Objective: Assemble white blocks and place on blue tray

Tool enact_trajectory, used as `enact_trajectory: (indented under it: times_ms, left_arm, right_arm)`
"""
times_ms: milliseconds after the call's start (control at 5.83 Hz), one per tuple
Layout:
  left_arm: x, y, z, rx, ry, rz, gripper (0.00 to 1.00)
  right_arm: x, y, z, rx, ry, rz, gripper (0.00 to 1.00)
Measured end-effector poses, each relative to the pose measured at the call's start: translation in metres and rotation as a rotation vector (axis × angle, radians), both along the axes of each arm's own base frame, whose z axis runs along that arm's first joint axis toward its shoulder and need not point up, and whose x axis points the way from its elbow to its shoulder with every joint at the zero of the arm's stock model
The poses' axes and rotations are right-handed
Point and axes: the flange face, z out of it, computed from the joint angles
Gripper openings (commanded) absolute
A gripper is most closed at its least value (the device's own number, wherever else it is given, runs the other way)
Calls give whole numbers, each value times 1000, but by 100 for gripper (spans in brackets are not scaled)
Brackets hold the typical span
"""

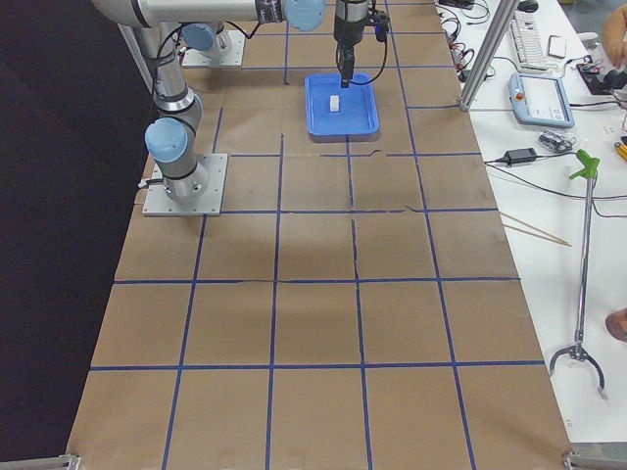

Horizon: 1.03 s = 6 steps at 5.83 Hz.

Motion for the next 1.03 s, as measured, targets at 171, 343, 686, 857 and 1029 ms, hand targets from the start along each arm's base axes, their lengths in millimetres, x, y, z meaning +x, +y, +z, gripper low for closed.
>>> enact_trajectory:
  times_ms: [171, 343, 686, 857, 1029]
  left_arm:
    - [0, -1, -1, 2, 3, 0, 99]
    - [0, -1, -1, 1, 3, 0, 99]
    - [0, -1, 0, 0, 2, 0, 99]
    - [0, 0, 0, -1, 2, 0, 99]
    - [1, -1, 0, 0, 2, 1, 99]
  right_arm:
    - [11, 12, 5, 6, 4, -7, 100]
    - [17, 17, 5, 12, 5, -5, 100]
    - [19, 18, 4, 17, 6, -4, 100]
    - [19, 18, 4, 17, 6, -3, 100]
    - [19, 17, 3, 18, 6, -3, 100]
